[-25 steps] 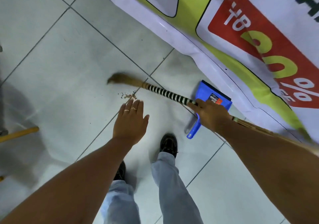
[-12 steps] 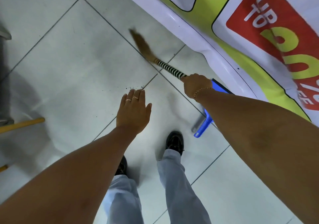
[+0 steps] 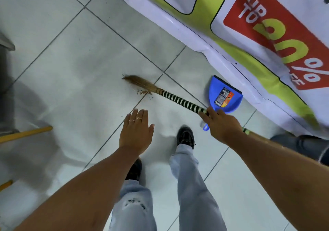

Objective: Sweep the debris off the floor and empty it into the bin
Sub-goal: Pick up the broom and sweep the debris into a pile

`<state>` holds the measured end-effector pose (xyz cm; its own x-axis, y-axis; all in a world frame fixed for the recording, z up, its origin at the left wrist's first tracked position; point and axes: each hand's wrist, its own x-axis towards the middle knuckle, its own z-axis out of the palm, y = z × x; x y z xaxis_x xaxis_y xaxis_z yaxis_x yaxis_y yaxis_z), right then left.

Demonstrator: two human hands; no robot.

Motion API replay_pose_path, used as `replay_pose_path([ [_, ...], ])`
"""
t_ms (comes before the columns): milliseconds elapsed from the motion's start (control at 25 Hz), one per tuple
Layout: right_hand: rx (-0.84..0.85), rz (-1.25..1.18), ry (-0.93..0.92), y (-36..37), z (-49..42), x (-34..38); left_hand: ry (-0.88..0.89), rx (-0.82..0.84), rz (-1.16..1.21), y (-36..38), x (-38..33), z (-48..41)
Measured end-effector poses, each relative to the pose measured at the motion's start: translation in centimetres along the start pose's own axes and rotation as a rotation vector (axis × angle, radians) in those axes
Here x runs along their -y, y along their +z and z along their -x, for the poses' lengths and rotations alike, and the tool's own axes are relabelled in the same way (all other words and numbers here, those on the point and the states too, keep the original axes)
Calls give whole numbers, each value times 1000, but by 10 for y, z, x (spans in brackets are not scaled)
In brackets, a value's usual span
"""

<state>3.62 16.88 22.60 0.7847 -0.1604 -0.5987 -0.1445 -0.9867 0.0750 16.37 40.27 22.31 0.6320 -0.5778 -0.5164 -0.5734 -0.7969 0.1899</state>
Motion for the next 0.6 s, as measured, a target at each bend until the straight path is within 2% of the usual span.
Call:
replay_pose_path([
  [80,-72,-89,38,21,30,41,32,-12,-15,-3,15,18],
  [280,88,-244,-95,44,67,190,79,-7,-63,0,66,59],
  [480,376,-593,191,38,52,270,85,44,-137,23,109,86],
  [600,354,-772,354,37,37,286,132,63,-163,28,117,92],
])
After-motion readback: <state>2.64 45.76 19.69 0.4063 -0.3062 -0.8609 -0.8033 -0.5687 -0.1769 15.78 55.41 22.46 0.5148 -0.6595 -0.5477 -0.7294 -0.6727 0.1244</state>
